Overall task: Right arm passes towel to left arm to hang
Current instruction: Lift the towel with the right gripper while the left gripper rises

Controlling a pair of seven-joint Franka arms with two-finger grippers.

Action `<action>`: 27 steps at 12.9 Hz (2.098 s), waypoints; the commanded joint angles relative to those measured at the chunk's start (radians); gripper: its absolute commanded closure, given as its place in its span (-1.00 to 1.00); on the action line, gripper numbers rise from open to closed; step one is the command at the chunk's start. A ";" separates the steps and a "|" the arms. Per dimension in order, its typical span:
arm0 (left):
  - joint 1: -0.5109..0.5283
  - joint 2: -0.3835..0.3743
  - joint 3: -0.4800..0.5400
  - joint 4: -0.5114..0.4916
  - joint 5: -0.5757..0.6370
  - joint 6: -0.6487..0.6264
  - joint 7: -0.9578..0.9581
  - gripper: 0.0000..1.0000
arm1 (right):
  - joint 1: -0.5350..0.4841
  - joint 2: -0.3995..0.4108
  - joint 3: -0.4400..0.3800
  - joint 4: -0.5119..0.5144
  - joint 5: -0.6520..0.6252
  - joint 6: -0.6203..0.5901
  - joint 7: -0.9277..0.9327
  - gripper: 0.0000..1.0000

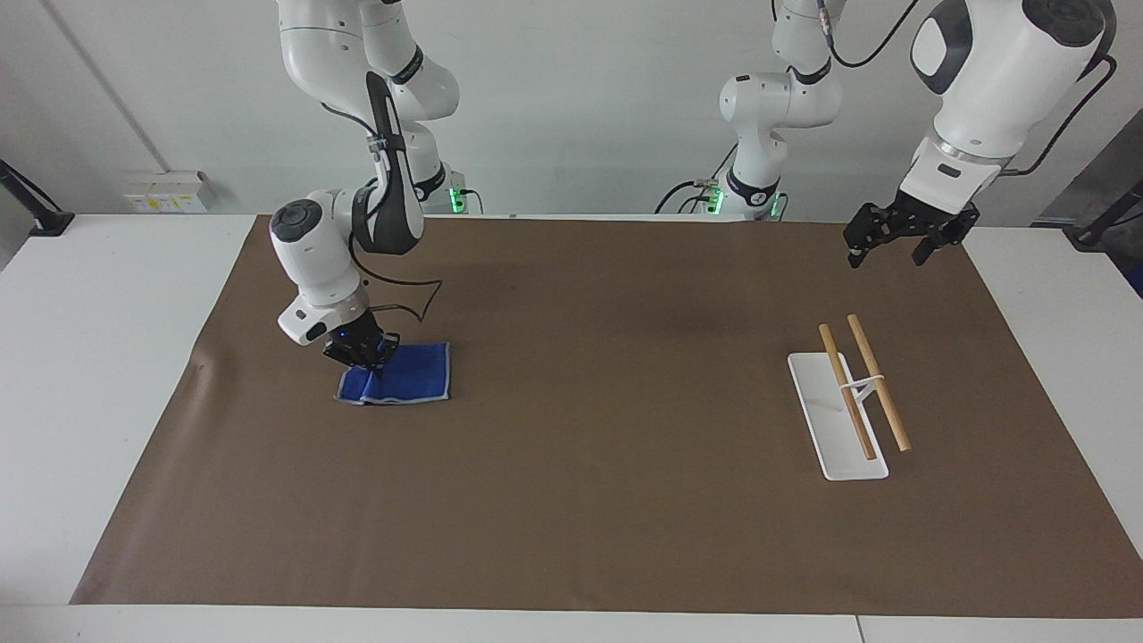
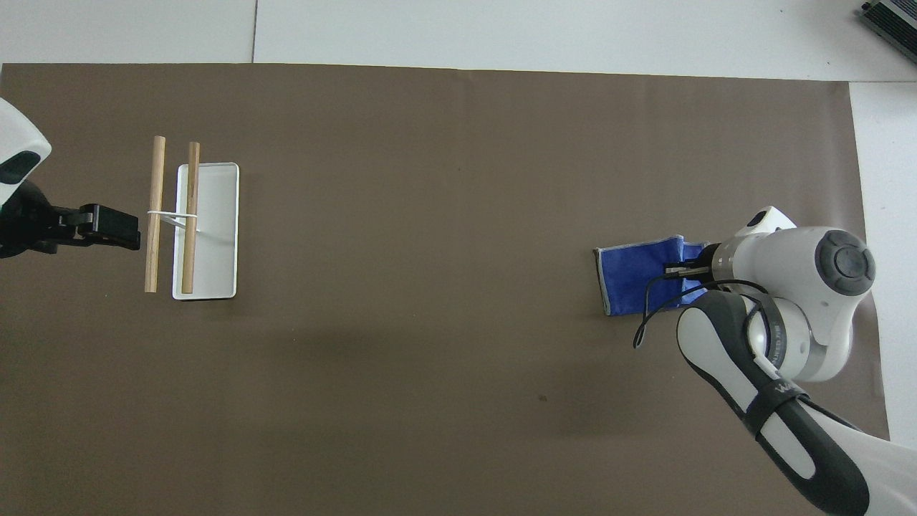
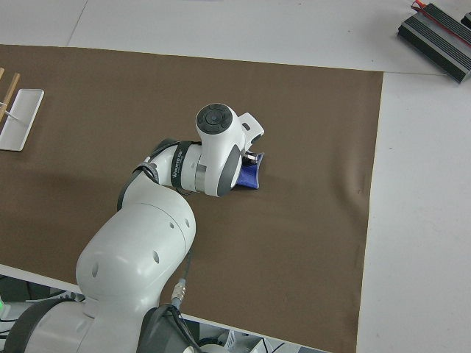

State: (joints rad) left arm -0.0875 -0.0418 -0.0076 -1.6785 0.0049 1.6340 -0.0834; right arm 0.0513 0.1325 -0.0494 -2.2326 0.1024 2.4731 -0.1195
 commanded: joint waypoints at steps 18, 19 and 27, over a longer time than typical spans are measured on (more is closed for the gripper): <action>-0.001 -0.066 -0.002 -0.174 -0.143 0.292 -0.683 -1.00 | 0.157 -0.039 0.074 0.377 0.937 -0.128 0.693 1.00; -0.001 -0.066 -0.003 -0.187 -0.163 0.341 -0.776 -1.00 | 0.209 -0.030 0.075 0.375 0.968 -0.049 0.731 1.00; -0.004 -0.070 -0.074 -0.315 -0.215 0.679 -1.277 -1.00 | 0.495 0.051 0.077 0.386 1.341 0.262 0.843 1.00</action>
State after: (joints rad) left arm -0.0877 -0.0758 -0.0653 -1.9192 -0.1945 2.2266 -1.2695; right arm 0.5276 0.1702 0.0272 -1.8675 1.3586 2.6961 0.7007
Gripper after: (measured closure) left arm 0.000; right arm 0.960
